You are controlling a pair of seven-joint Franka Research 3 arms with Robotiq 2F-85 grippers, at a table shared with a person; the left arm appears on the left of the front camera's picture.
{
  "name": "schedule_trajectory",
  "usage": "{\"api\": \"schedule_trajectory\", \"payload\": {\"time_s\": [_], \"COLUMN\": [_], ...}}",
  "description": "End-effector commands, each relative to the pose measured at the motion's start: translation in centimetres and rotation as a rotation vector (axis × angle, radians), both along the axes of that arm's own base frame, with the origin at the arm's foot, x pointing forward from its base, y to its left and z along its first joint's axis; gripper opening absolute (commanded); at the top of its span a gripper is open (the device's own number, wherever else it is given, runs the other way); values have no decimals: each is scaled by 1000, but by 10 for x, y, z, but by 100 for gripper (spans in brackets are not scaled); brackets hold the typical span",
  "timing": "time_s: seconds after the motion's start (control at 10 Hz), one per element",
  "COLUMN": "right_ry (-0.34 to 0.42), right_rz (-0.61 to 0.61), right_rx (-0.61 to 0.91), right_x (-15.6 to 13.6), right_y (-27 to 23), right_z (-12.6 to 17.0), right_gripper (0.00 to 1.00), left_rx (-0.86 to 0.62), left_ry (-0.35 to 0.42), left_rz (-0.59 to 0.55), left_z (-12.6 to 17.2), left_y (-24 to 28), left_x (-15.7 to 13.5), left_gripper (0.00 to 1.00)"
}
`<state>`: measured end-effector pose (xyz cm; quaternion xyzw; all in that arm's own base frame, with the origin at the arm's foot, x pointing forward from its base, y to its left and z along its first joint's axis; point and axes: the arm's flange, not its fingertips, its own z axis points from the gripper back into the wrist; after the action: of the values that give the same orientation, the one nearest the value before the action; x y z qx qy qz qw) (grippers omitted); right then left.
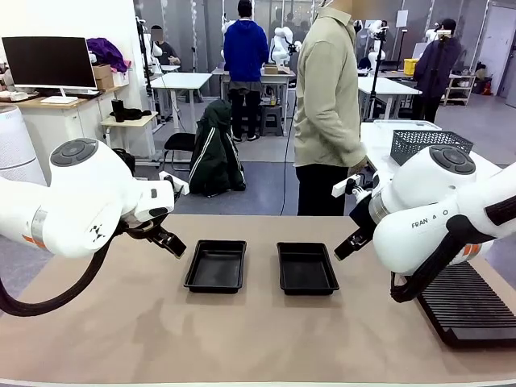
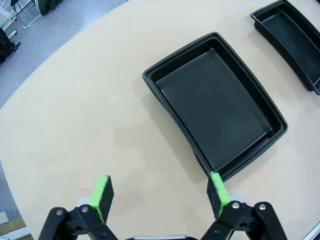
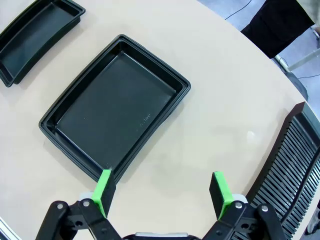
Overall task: Inspect and transfer BCBs to ESD trays.
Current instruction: Pick up the Blank PCB from the PCB Rack and place it in the left ESD tray.
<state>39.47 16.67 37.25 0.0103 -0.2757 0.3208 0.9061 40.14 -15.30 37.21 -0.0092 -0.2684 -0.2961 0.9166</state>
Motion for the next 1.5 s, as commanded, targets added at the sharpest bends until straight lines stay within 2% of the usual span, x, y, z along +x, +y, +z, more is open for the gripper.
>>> {"api": "schedule_trajectory", "payload": {"time_s": [0.0,0.1,0.2,0.3,0.4,0.6,0.8,1.0,1.2,1.3,1.4], "right_ry": [0,0,0,14,-13,1,71,170,307,371,444], "right_rz": [-1,-1,0,2,-17,-13,0,-2,-29,-33,-30], "right_rx": [1,1,0,94,112,184,297,416,594,700,796], "right_x": [0,0,0,-13,-28,-36,-47,-49,-38,-31,-25], "right_y": [0,0,0,-7,-15,-36,-56,-77,-106,-120,-130], "right_z": [0,0,0,30,55,102,141,164,172,171,169], "right_gripper": [100,100,100,100,100,100,100,100,100,100,100], "left_rx": [0,0,-150,-206,-261,-338,-466,-628,-800,-852,-871], "left_ry": [0,0,-4,24,54,64,103,178,329,422,479], "left_rz": [2,0,-76,-84,-87,-96,-140,-170,-188,-199,-190], "left_z": [0,0,26,54,83,132,169,185,183,180,178], "left_y": [1,0,-9,0,15,38,63,91,112,120,126], "left_x": [0,0,7,-4,-13,-18,-23,-20,-16,-16,-14], "left_gripper": [100,100,100,100,100,100,100,100,100,100,100]}}
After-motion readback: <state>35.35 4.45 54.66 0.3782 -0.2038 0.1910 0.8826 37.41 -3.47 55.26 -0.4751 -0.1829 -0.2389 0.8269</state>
